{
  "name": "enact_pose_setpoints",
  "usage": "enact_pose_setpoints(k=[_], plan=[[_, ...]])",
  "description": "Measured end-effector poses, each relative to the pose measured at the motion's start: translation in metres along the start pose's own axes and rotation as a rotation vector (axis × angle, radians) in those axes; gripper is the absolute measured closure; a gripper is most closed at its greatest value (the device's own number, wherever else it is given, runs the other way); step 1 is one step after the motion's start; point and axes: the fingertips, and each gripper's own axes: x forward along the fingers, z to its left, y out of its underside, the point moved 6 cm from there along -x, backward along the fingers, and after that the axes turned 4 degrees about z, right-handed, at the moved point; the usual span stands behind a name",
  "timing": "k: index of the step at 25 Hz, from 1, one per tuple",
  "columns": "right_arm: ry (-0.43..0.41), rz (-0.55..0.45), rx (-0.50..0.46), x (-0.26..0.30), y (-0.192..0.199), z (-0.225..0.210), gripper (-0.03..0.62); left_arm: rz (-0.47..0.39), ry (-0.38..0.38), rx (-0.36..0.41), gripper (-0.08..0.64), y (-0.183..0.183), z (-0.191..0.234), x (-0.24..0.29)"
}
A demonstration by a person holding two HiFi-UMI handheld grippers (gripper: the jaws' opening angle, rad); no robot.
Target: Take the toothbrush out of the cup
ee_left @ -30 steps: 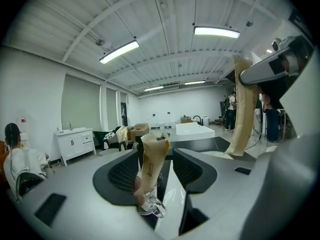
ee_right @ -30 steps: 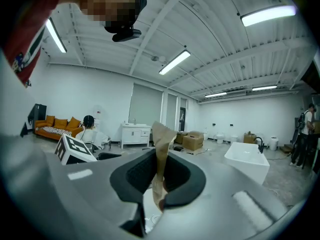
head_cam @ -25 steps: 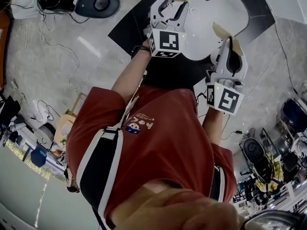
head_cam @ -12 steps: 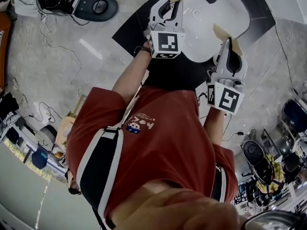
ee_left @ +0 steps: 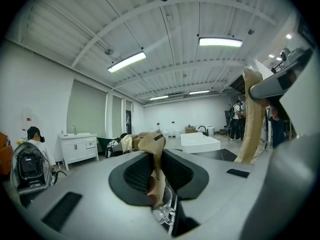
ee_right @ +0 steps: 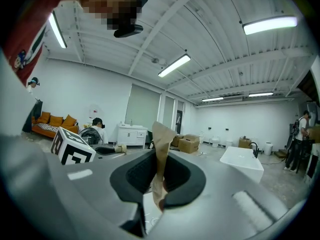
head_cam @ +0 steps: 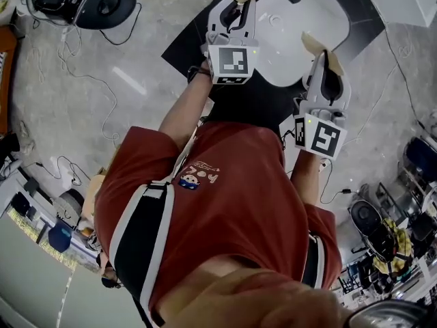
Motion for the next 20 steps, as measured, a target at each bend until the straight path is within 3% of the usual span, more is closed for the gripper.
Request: enact_pose_setpoints(k=[13, 20], plan=[[-0.018, -0.087, 0.008, -0.011, -0.013, -0.013, 0.558, -0.079, -0.068, 0.034, 0.502, -0.038, 0.001, -0.032], [-0.039, -0.157, 0.037, -0.046, -0.016, -0.041, 0.558, -0.111, -0.129, 0.057, 0.502, -0.063, -0.028, -0.081]])
